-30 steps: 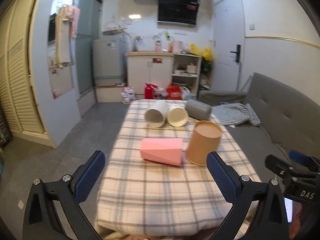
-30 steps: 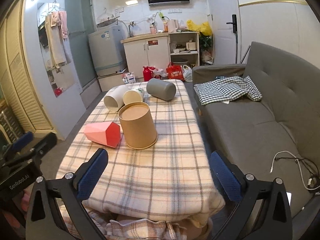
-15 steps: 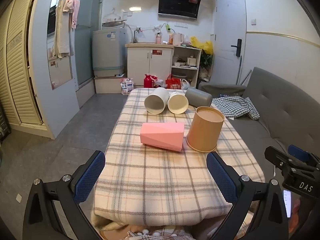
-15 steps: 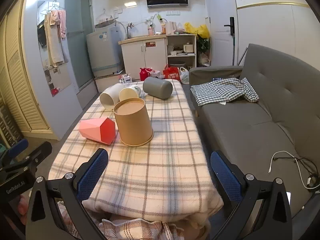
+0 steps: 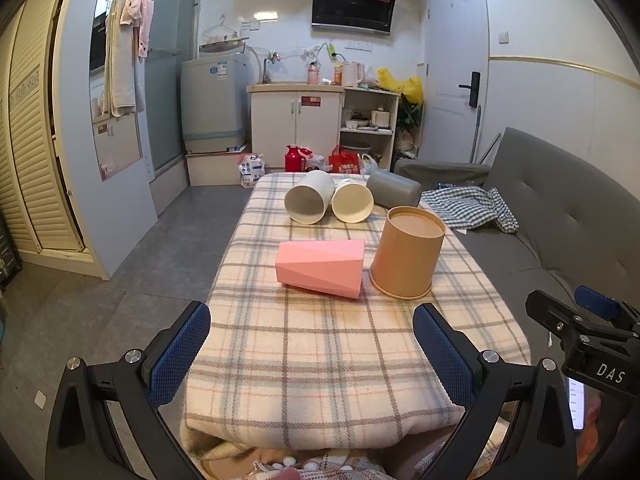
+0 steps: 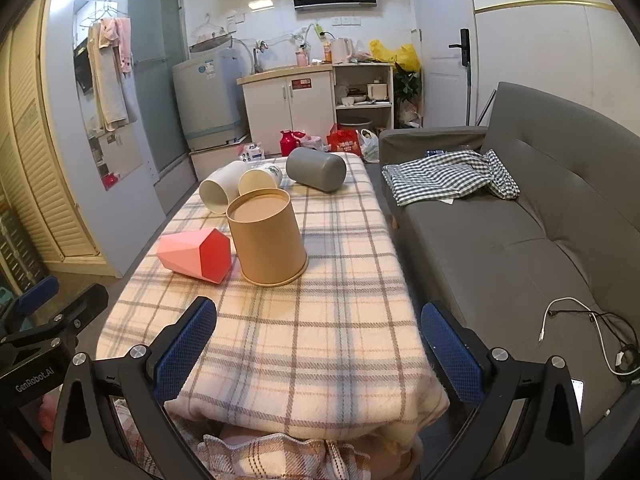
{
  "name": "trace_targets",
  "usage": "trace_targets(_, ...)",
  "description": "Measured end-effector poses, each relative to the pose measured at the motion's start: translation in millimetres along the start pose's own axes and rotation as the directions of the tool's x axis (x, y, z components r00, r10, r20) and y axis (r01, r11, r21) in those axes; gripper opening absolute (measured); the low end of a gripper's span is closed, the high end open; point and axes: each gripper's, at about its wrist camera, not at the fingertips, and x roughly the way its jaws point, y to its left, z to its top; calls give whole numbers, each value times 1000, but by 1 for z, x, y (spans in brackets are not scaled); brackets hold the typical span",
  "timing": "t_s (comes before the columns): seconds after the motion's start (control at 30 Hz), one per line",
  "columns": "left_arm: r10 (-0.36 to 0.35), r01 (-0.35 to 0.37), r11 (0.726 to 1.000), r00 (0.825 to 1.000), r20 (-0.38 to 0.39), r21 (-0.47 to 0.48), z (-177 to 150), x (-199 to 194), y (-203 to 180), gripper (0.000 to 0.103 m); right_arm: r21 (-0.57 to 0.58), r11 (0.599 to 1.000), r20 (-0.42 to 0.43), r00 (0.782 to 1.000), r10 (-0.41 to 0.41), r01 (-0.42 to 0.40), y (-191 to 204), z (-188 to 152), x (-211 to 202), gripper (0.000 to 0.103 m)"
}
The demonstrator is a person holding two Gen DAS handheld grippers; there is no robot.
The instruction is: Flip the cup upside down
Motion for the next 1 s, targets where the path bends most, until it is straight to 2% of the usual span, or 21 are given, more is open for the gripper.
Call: trace_targets(1.0,13,-13,1000,1000,-3,6,-1,1,1,103,5,1000,-12,1000,2,-2,0,-3,4,103)
